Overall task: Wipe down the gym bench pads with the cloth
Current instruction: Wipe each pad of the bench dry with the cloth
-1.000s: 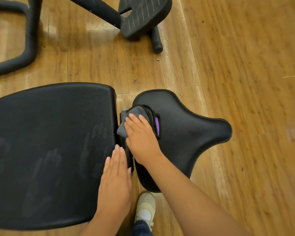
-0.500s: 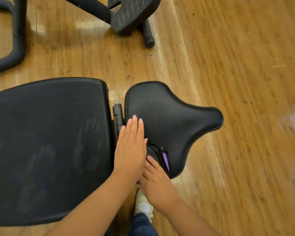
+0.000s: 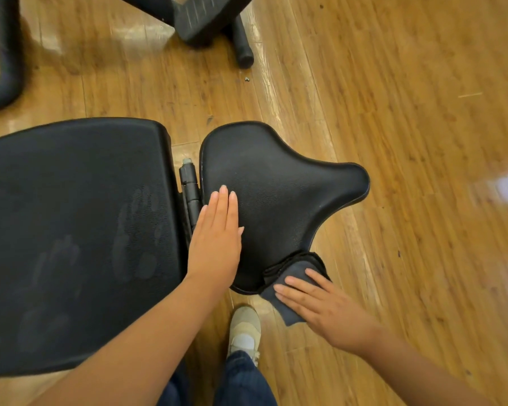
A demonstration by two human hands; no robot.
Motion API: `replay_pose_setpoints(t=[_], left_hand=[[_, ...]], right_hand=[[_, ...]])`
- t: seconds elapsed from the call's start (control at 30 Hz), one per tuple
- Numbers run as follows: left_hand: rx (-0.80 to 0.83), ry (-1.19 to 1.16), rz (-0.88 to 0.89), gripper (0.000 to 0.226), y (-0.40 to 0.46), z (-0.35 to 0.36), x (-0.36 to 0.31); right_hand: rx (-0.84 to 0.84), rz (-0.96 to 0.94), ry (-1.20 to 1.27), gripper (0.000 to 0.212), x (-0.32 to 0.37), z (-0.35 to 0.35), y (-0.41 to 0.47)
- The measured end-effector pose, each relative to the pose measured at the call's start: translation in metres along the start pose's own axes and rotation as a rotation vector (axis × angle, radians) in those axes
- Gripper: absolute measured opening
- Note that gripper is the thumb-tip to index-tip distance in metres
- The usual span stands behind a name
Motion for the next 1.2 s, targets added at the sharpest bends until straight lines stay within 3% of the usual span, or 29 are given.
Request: replay_pose_setpoints(t=[0.2,0.4,0.57,0.73,0.9,0.97,1.07,1.13,1.2], left_hand=[[0.017,-0.022,-0.006,0.06,0.0,-0.001,-0.001],[0.057,0.003,-0.02,0.062,0.001,-0.002,-0.002],[0.057,0.062,-0.051,0.06,0.0,-0.001,-0.005],[0.09,0.071,-0.071,0.06,0.001,-0.003,-0.005],[0.178,-0.047,-0.077,0.061,0.004,-0.015,-0.005],[0.229,-0.148,-0.085,0.061,0.008,-0.023,-0.004],[0.302,-0.496,-0.229,0.051,0.012,-0.049,0.001],[0.261,-0.747,-0.347,0.038,0.01,-0.081,0.005],[0.198,-0.893,-0.428,0.031,0.0,-0.119,0.013]], right_hand=[[0.089,-0.136,-0.033,0.076,-0.037,-0.008,-0.006],[0.094,-0.097,-0.034,0.085,-0.056,-0.013,-0.011],[-0.007,0.167,-0.017,0.083,-0.096,-0.029,-0.008],[-0.01,0.205,-0.053,0.073,-0.095,-0.031,-0.008],[0.003,0.358,-0.001,0.07,-0.08,-0.029,-0.008],[0.023,0.485,0.187,0.062,-0.074,-0.03,-0.006],[-0.049,0.879,0.765,0.044,-0.062,-0.055,0.0],[-0.225,1.151,1.118,0.029,-0.056,-0.084,0.008],[-0.374,1.294,1.307,0.025,-0.048,-0.118,0.019]])
Point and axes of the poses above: each hand's wrist, its own y-axis towards the middle knuckle, its own z-axis out of the palm, x = y × z, the point moved 5 cm from there along y, towards the middle knuckle, and after that the axes turned 7 degrees about -x, right-handed, at the moved point
